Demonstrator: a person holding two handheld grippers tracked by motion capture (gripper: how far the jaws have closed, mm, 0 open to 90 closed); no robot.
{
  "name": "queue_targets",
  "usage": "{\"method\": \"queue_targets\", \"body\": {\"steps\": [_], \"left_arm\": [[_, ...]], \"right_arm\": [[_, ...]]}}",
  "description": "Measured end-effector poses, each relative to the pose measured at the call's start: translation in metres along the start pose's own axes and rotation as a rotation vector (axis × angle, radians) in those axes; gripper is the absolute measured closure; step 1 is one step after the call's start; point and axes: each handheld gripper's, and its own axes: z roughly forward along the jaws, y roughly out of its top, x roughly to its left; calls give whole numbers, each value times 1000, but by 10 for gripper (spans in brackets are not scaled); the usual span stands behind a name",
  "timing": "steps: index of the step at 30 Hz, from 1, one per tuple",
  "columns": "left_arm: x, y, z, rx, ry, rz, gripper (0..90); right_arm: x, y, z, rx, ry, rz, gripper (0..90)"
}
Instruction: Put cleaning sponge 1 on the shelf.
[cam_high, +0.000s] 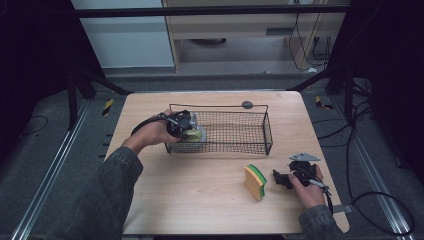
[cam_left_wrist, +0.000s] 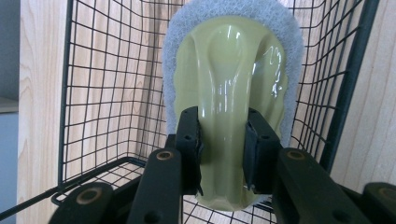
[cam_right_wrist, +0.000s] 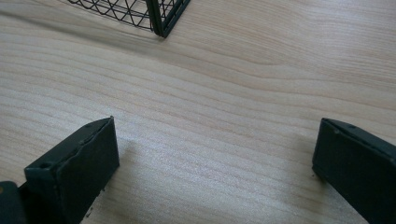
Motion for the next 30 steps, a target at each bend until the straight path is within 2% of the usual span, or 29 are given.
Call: {"method": "queue_targets", "body": {"steps": [12,20,21,22,30], "left_arm": [[1,-1,-3,-8,-12,-16,700],[3,-1,-9,-40,-17,-25,695],[2,-2,-9,-43,-21,-35,694],[3,-2,-11,-49,-15,-27,694],[8,-5,-21,-99,11,-70,691]], "right_arm": [[0,0,0,0,-1,0,7],[0,0,0,0,0,0,7],[0,0,0,0,1,0,7],[0,0,0,0,-1,0,7],[0,0,0,0,0,0,7]]}}
